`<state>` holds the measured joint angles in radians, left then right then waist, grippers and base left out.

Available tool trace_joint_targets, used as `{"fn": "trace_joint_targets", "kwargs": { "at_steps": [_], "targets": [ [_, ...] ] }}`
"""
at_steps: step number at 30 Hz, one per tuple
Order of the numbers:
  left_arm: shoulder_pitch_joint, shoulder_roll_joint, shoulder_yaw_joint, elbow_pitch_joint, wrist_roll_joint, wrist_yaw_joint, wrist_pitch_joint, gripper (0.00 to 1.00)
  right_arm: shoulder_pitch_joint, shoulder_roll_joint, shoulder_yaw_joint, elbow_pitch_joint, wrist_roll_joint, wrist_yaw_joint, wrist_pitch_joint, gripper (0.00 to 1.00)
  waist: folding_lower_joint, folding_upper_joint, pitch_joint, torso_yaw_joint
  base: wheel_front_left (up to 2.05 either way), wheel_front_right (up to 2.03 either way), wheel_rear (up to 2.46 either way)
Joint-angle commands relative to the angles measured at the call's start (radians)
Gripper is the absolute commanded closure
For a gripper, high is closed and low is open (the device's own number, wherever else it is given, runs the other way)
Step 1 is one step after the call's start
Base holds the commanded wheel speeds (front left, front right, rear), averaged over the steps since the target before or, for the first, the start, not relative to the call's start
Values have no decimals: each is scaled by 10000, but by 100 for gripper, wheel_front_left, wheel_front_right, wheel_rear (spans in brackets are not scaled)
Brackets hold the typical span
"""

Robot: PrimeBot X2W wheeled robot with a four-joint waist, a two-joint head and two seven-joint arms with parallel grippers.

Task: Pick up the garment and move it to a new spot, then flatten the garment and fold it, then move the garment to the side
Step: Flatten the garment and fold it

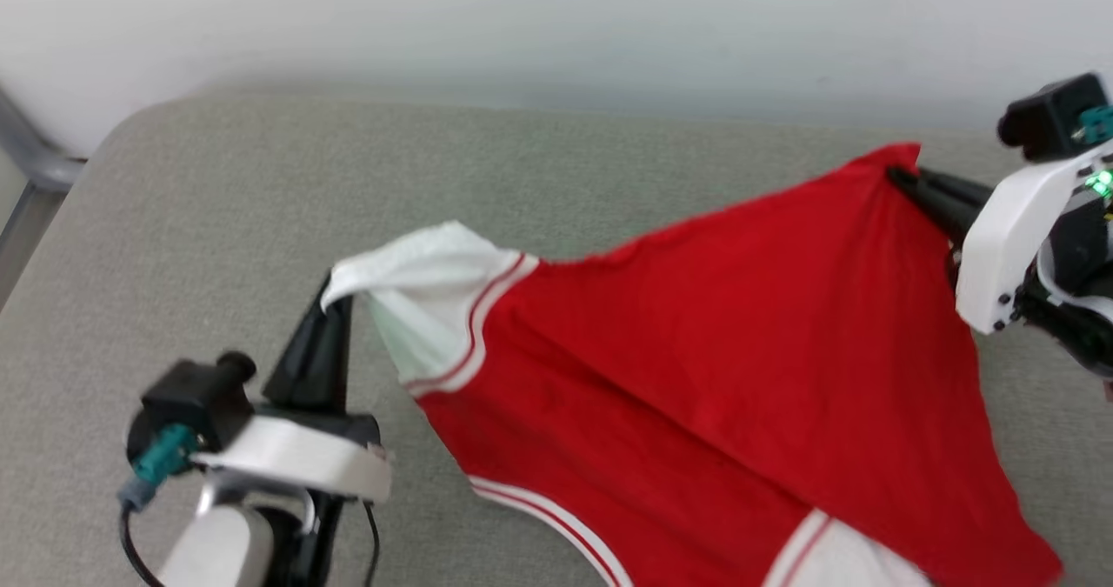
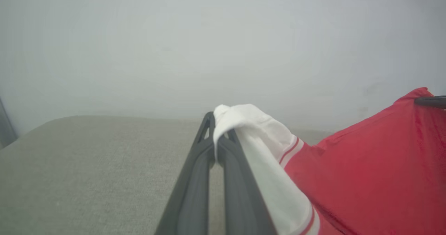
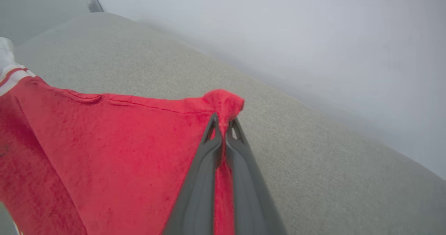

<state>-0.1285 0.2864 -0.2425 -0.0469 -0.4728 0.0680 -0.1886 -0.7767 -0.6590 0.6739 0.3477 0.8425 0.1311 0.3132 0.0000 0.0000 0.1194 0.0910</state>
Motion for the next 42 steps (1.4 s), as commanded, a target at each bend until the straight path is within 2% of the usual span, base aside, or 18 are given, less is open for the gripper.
{"fn": "trace_joint_targets", "kwargs": {
  "at_steps": [1, 5, 8, 11, 17, 23, 29, 34, 42],
  "targets": [
    [-531, 154, 117, -317, 157, 122, 148, 100, 104, 121, -339, -267, -40, -8, -208, 100, 0, 0, -264, -298, 0, 0, 0],
    [-1219, 357, 167, -665, 274, 117, 412, 100, 100, 212, -921, -540, -229, -8, -476, 100, 0, 0, -335, -451, 0, 0, 0],
    [-2423, 602, 334, -925, 362, 46, 749, 100, -102, 441, -1812, -886, -518, -8, -631, 100, 0, 0, -216, -622, 0, 0, 0],
    [-3124, 751, 384, -999, 459, -19, 927, 100, -285, 561, -2237, -1087, -718, -8, -580, 100, 0, 0, -9, -691, 0, 0, 0],
    [-5625, 947, 406, -969, 676, -238, 1360, 100, -1255, 870, -3413, -1561, -1290, -8, -170, 100, 0, 0, 1056, -787, 0, 0, 0],
    [-8634, 911, 300, -412, 919, -532, 1664, 100, -3023, 1191, -4455, -1730, -1923, -8, 182, 100, 0, 0, 2560, -810, 0, 0, 0],
    [-12055, 919, 69, 930, 1238, -1074, 1766, 100, -5426, 1607, -5258, -1231, -2785, -8, 187, 100, 0, 0, 3871, -822, 0, 0, 0],
    [-14597, 826, -119, 2142, 1497, -1385, 1714, 100, -7491, 1934, -5409, -401, -3398, -8, -39, 100, 0, 0, 4624, -891, 0, 0, 0],
    [-17018, 628, -449, 3934, 1690, -1628, 1461, 100, -9743, 1733, -4907, 1182, -3678, -8, -874, 100, 0, 0, 5288, -793, 0, 0, 0]
  ]
}}
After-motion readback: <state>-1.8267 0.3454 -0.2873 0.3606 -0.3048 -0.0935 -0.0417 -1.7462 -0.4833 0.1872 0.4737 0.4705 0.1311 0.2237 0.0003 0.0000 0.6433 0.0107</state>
